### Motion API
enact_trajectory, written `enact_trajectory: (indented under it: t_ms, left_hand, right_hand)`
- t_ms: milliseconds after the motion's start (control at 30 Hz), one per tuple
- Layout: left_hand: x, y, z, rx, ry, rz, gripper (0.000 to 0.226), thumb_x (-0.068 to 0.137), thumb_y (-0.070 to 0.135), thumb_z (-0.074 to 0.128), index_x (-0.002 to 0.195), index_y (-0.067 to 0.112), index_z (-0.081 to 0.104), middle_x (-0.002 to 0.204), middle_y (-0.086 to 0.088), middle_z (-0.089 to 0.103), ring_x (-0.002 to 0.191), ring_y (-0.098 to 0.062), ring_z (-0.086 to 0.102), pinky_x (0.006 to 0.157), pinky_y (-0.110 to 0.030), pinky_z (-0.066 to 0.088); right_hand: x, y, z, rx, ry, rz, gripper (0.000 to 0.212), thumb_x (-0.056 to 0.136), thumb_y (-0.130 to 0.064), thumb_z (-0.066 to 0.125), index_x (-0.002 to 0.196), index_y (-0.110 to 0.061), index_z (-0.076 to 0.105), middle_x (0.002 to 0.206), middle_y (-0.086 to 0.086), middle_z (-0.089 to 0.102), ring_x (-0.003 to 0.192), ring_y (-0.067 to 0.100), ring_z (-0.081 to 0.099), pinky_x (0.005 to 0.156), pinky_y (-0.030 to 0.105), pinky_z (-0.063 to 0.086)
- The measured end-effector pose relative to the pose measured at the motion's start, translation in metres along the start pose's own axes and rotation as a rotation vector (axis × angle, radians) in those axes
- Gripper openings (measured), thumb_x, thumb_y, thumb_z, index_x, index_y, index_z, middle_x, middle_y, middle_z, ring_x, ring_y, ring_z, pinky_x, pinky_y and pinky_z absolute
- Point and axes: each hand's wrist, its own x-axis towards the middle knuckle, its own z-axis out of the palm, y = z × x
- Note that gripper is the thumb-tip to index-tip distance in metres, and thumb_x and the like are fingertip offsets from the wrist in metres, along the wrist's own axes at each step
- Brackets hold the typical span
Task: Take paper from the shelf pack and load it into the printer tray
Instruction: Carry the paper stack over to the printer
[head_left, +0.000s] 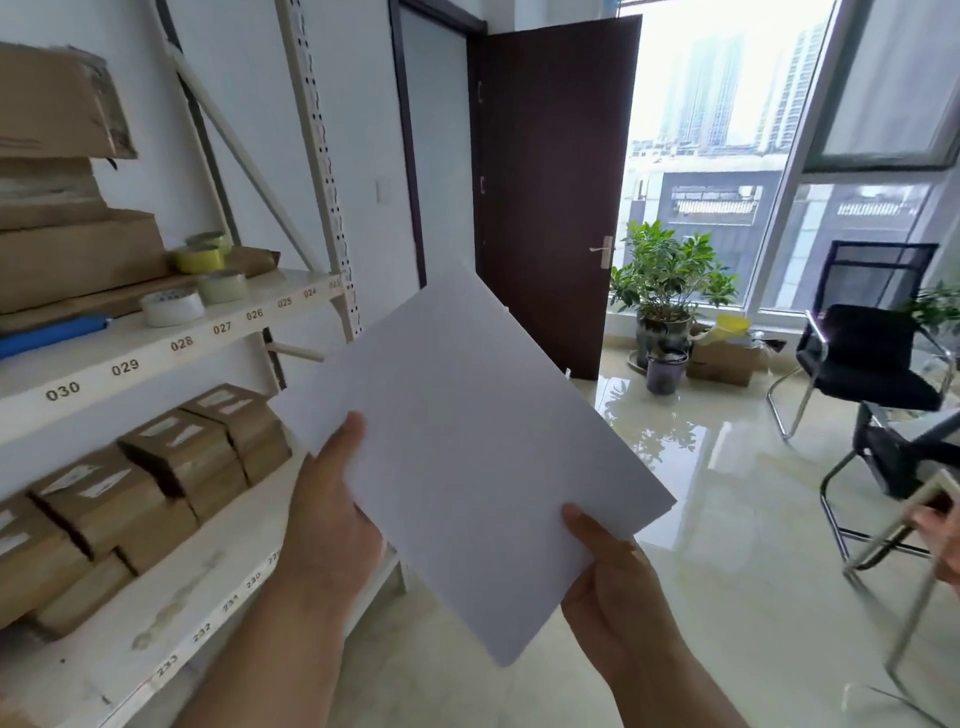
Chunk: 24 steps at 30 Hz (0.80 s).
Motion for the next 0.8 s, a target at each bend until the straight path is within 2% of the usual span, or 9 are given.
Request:
enact_trajectory:
  t_ms: [67, 167, 233, 300, 367, 433, 533, 667, 800]
  left_hand:
    - [0.008, -0.024, 0.006, 0.065, -0.001, -0.020, 0.045, 0.100, 0.016, 0.059, 0.144, 0.012, 0.057, 0.142, -0.015, 0.065, 0.131, -0.038, 0.061, 0.105, -0.054, 0.050]
    - [0.036, -0.037, 0.017, 0.116, 0.009, -0.036, 0.041, 0.099, 0.006, 0.058, 0.140, 0.006, 0.060, 0.137, -0.017, 0.068, 0.126, -0.040, 0.065, 0.105, -0.057, 0.051]
    - [0.064, -0.037, 0.021, 0.155, -0.014, -0.047, 0.041, 0.098, 0.006, 0.060, 0.139, 0.005, 0.060, 0.135, -0.017, 0.069, 0.123, -0.038, 0.067, 0.103, -0.056, 0.053]
    - [0.093, -0.036, 0.023, 0.205, -0.055, -0.071, 0.035, 0.096, 0.005, 0.065, 0.131, 0.005, 0.066, 0.130, -0.017, 0.072, 0.119, -0.038, 0.069, 0.102, -0.055, 0.054]
    - [0.120, -0.037, 0.025, 0.257, -0.073, -0.094, 0.028, 0.094, 0.004, 0.068, 0.122, 0.006, 0.072, 0.122, -0.016, 0.076, 0.113, -0.038, 0.072, 0.100, -0.053, 0.056]
    - [0.141, -0.042, 0.029, 0.296, -0.096, -0.110, 0.028, 0.092, 0.003, 0.069, 0.119, 0.008, 0.073, 0.116, -0.014, 0.078, 0.107, -0.035, 0.075, 0.094, -0.049, 0.059]
    - [0.165, -0.058, 0.033, 0.346, -0.148, -0.172, 0.021, 0.090, 0.005, 0.073, 0.109, 0.012, 0.077, 0.108, -0.012, 0.081, 0.102, -0.034, 0.077, 0.090, -0.046, 0.061]
    - [0.184, -0.087, 0.050, 0.390, -0.196, -0.265, 0.014, 0.089, 0.006, 0.075, 0.100, 0.013, 0.079, 0.099, -0.010, 0.082, 0.095, -0.034, 0.077, 0.083, -0.046, 0.061]
    - [0.203, -0.108, 0.063, 0.371, -0.221, -0.313, 0.018, 0.092, 0.009, 0.072, 0.108, 0.012, 0.078, 0.109, -0.012, 0.081, 0.105, -0.036, 0.076, 0.086, -0.043, 0.062]
  right_hand:
    - [0.012, -0.004, -0.006, 0.007, 0.002, -0.008, 0.040, 0.094, 0.001, 0.061, 0.134, 0.001, 0.064, 0.134, 0.021, 0.070, 0.117, 0.036, 0.069, 0.101, 0.051, 0.056]
    - [0.030, -0.012, -0.014, 0.020, 0.006, 0.009, 0.033, 0.097, -0.003, 0.058, 0.128, -0.002, 0.070, 0.133, 0.019, 0.071, 0.112, 0.032, 0.073, 0.090, 0.044, 0.062]
    - [0.041, -0.019, -0.019, 0.006, -0.017, 0.027, 0.031, 0.099, -0.007, 0.056, 0.123, -0.007, 0.076, 0.132, 0.016, 0.073, 0.109, 0.030, 0.074, 0.086, 0.041, 0.063]
    - [0.055, -0.028, -0.028, -0.034, -0.015, -0.005, 0.035, 0.100, -0.009, 0.056, 0.131, -0.010, 0.072, 0.135, 0.015, 0.071, 0.116, 0.031, 0.071, 0.090, 0.041, 0.062]
    - [0.071, -0.042, -0.040, -0.129, 0.002, -0.030, 0.037, 0.100, -0.010, 0.057, 0.135, -0.008, 0.068, 0.139, 0.018, 0.068, 0.120, 0.032, 0.068, 0.093, 0.040, 0.061]
    - [0.085, -0.060, -0.047, -0.292, 0.026, -0.028, 0.033, 0.098, -0.011, 0.060, 0.128, -0.005, 0.072, 0.139, 0.025, 0.066, 0.114, 0.033, 0.069, 0.090, 0.039, 0.060]
    - [0.103, -0.083, -0.052, -0.561, 0.019, 0.016, 0.030, 0.094, -0.011, 0.065, 0.122, -0.005, 0.075, 0.131, 0.024, 0.071, 0.114, 0.040, 0.070, 0.094, 0.045, 0.056]
    - [0.121, -0.097, -0.055, -0.704, 0.005, 0.051, 0.029, 0.091, -0.016, 0.075, 0.118, -0.005, 0.077, 0.123, 0.020, 0.076, 0.114, 0.042, 0.072, 0.102, 0.054, 0.055]
    - [0.138, -0.105, -0.069, -0.721, 0.081, -0.034, 0.025, 0.093, -0.016, 0.071, 0.115, -0.005, 0.078, 0.117, 0.020, 0.079, 0.107, 0.041, 0.075, 0.092, 0.051, 0.059]
